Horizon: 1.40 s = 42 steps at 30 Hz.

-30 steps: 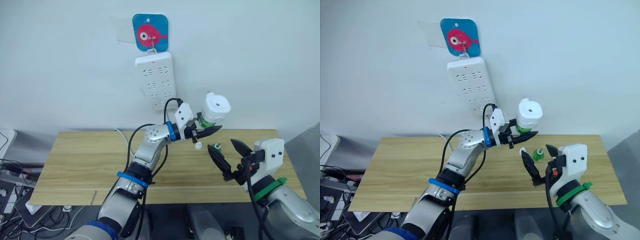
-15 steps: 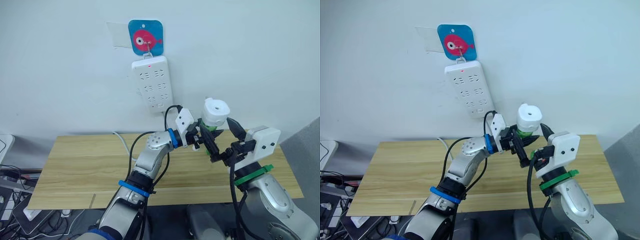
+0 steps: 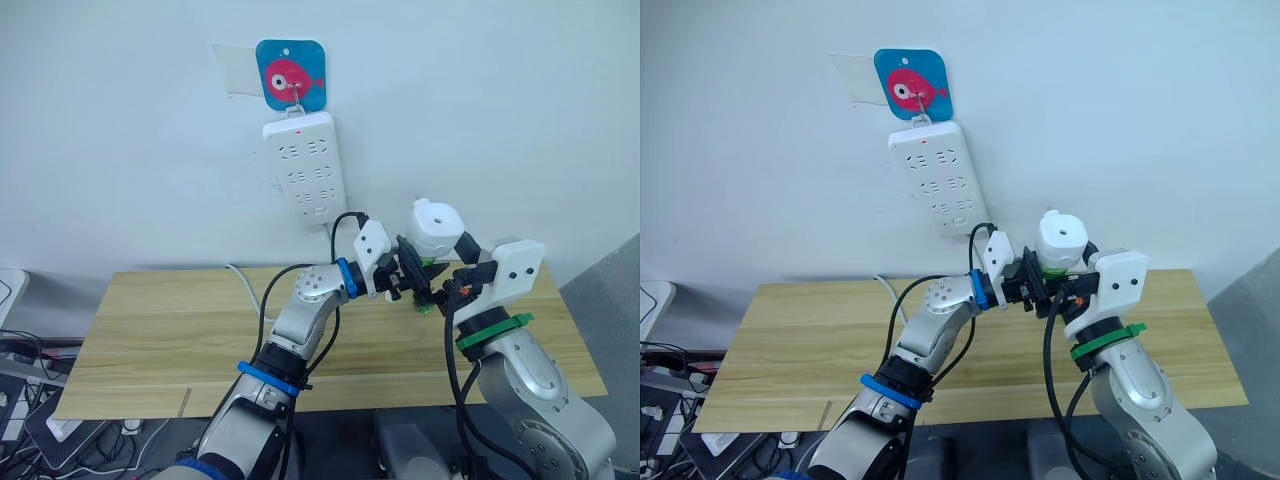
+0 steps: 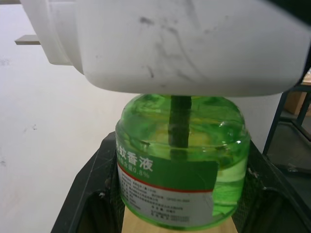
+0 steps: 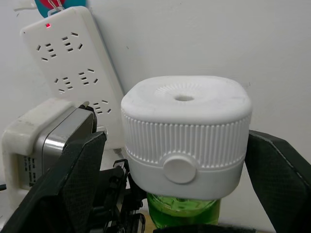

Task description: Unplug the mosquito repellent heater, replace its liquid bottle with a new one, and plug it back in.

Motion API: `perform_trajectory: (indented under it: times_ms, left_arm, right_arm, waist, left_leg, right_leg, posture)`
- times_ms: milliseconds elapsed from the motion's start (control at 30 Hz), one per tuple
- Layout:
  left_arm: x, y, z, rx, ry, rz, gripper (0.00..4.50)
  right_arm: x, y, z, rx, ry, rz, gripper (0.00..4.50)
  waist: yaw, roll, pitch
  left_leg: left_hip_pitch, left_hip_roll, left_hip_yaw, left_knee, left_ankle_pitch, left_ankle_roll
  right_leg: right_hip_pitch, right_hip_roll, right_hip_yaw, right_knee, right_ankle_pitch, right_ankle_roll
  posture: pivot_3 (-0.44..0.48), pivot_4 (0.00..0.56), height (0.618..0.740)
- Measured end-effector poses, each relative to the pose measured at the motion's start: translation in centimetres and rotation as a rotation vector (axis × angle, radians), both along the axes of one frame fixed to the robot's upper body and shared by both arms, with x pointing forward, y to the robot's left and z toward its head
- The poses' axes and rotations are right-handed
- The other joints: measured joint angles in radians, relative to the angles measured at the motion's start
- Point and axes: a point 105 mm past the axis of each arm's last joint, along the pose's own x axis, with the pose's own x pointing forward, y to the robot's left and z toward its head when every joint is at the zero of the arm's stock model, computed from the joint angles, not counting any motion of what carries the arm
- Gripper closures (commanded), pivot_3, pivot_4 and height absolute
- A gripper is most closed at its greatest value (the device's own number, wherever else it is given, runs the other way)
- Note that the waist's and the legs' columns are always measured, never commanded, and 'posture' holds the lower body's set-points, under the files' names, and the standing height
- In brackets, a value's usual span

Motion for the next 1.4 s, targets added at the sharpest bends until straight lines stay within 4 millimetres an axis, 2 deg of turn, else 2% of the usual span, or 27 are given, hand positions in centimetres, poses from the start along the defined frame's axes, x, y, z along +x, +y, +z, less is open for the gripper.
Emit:
perform_trajectory:
  times_ms: [433, 567, 600, 833, 900, 1067, 1200, 1400]
  left_arm:
    - [0.0, 0.0, -0.1, -0.002, 0.02, 0.017, 2.28]
    - [0.0, 0.0, -0.1, -0.002, 0.022, 0.02, 2.28]
    - [0.0, 0.1, -0.2, -0.002, 0.024, 0.02, 2.28]
    - [0.0, 0.0, -0.2, -0.002, 0.03, 0.015, 2.28]
    - [-0.1, 0.1, -0.3, -0.002, 0.046, 0.004, 1.55]
    - [-0.2, 1.0, -0.5, 0.02, 0.052, -0.044, 0.06]
    - [0.8, 3.4, 0.4, 0.036, 0.018, -0.035, 0.0]
    - [0.8, 7.3, 1.3, 0.066, 0.031, -0.083, 0.0]
  right_arm:
    - [0.2, 0.1, 0.2, -0.011, -0.015, -0.019, 0.04]
    - [0.3, 0.0, 0.3, -0.009, -0.017, -0.036, 1.37]
    - [0.3, 0.0, 0.3, -0.01, -0.019, -0.035, 1.58]
    - [0.3, 0.1, 0.2, -0.018, -0.019, -0.03, 1.59]
    - [0.3, 0.1, 0.1, -0.022, -0.015, -0.027, 1.59]
    - [0.2, 0.2, -0.1, -0.042, -0.012, -0.003, 1.59]
    - [0.3, -0.8, -0.2, -0.059, -0.009, -0.026, 1.59]
    - [0.2, -1.2, -0.4, -0.078, -0.013, -0.01, 1.59]
  waist:
    - [0.0, 0.0, 0.0]
    - [0.0, 0.0, 0.0]
    - [0.0, 0.0, 0.0]
    - [-0.001, 0.0, 0.0]
    - [0.0, 0.0, 0.0]
    - [0.0, 0.0, 0.0]
    - [0.002, 0.0, 0.0]
    - [0.002, 0.0, 0.0]
  left_leg:
    - [0.0, 0.0, 0.0, 0.0, 0.0, 0.0]
    - [0.0, 0.0, 0.0, 0.0, 0.0, 0.0]
    - [0.0, 0.0, 0.0, 0.0, 0.0, 0.0]
    - [0.0, 0.0, 0.0, 0.0, 0.0, 0.0]
    - [0.0, 0.0, 0.0, 0.0, 0.0, 0.0]
    - [0.0, 0.0, 0.0, 0.0, 0.0, 0.0]
    - [0.0, 0.0, 0.0, 0.0, 0.0, 0.0]
    - [0.0, 0.001, -0.001, -0.001, 0.0, 0.0]
  right_leg:
    - [0.0, 0.0, 0.0, 0.0, 0.0, 0.0]
    - [0.0, 0.0, 0.0, 0.0, 0.0, 0.0]
    - [0.0, 0.0, 0.0, 0.0, 0.0, 0.0]
    - [0.0, 0.0, 0.0, 0.0, 0.0, 0.0]
    - [0.0, 0.0, 0.0, 0.0, 0.0, 0.0]
    - [0.0, 0.0, 0.0, 0.0, 0.0, 0.0]
    - [0.0, 0.0, 0.0, 0.0, 0.0, 0.0]
    - [-0.001, 0.0, -0.001, 0.001, 0.0, 0.0]
  posture:
    - [-0.21, 0.176, 0.74]
    - [-0.21, 0.176, 0.74]
    - [-0.212, 0.177, 0.74]
    - [-0.203, 0.175, 0.74]
    - [-0.198, 0.174, 0.74]
    - [-0.183, 0.17, 0.74]
    - [-0.168, 0.166, 0.74]
    - [-0.123, 0.158, 0.74]
